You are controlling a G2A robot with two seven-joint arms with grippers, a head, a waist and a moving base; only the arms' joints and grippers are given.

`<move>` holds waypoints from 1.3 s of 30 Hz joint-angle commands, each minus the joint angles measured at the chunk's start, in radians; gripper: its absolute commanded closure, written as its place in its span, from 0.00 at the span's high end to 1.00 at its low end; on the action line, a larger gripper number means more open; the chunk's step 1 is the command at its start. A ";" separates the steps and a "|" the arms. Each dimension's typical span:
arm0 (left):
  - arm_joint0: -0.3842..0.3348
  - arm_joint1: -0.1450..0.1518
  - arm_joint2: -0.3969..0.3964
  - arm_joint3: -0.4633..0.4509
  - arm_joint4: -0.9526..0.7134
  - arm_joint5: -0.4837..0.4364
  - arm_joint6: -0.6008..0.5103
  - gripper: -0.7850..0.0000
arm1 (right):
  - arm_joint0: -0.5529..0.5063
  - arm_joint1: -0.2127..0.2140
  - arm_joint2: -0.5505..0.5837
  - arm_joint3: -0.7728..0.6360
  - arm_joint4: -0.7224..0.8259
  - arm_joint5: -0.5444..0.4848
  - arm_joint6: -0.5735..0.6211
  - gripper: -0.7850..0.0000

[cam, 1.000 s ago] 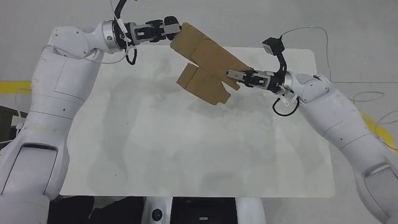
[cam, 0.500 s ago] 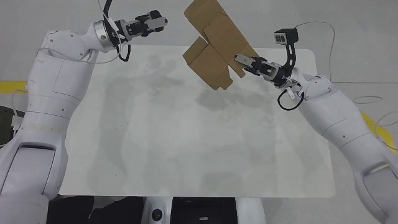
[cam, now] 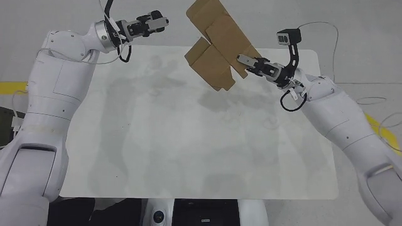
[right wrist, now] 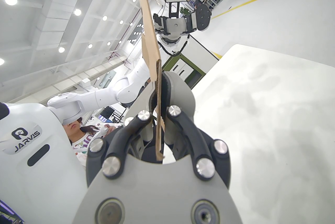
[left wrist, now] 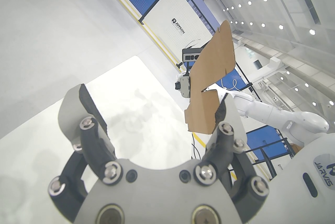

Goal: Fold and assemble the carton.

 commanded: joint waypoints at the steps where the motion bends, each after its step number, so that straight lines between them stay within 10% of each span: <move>1: 0.000 0.000 0.000 0.000 0.000 0.000 0.000 1.00 | 0.000 0.000 0.000 0.000 0.000 0.000 0.000 0.00; 15: 0.078 0.017 -0.051 -0.077 -0.077 0.143 -0.003 1.00 | -0.042 0.006 0.060 -0.058 -0.020 0.190 -0.024 0.00; 23: 0.108 0.023 -0.071 -0.081 -0.175 0.210 -0.112 1.00 | -0.045 0.001 0.095 -0.073 -0.049 0.468 -0.072 0.00; 39: 0.135 -0.026 0.046 -0.128 -0.261 0.393 -0.073 1.00 | -0.083 -0.009 0.168 -0.191 -0.120 0.726 -0.135 0.00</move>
